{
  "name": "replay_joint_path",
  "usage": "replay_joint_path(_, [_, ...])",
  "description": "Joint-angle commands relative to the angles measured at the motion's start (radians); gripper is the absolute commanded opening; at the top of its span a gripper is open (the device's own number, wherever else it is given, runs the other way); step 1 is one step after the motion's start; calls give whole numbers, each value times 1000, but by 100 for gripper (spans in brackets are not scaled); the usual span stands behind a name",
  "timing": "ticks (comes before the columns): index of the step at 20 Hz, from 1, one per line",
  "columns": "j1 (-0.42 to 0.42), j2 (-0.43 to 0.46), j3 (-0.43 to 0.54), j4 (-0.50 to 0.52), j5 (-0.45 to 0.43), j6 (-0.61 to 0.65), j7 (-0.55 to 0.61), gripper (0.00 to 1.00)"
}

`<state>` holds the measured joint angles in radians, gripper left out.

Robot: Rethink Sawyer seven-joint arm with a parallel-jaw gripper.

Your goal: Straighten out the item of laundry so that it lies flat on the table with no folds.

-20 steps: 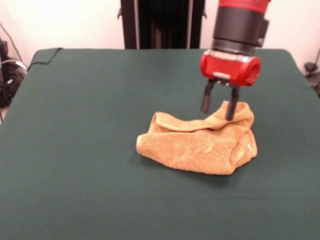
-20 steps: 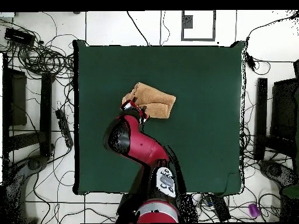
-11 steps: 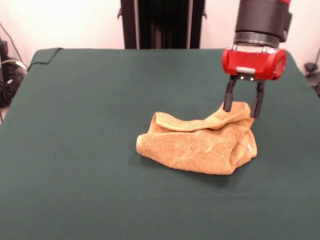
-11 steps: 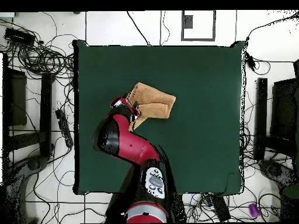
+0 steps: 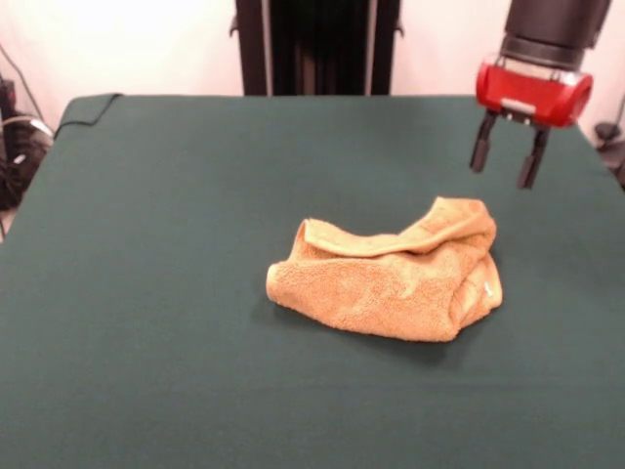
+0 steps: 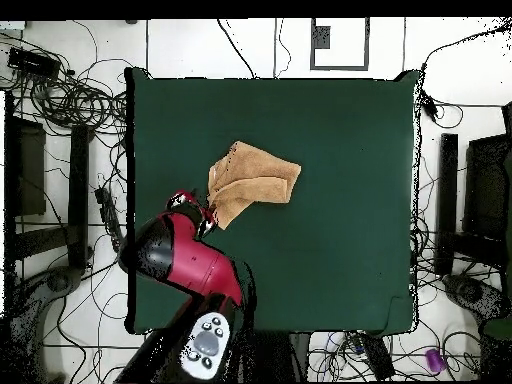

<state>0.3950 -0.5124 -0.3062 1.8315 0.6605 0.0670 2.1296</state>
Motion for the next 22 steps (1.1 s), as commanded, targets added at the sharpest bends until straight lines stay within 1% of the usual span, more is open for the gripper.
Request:
replay_joint_path(1, [23, 95, -70, -72, 41, 205, 230, 100])
replay_joint_path(7, [21, 97, -93, -85, 20, 232, 250, 100])
replay_joint_path(11, [17, 87, -105, -82, 15, 226, 243, 100])
replay_joint_path(14, [1, 77, -93, -74, 16, 186, 230, 100])
replay_joint_path(18, [-32, 43, -41, -40, 20, 103, 223, 100])
replay_joint_path(22, [-54, 34, -22, -30, 11, 84, 212, 100])
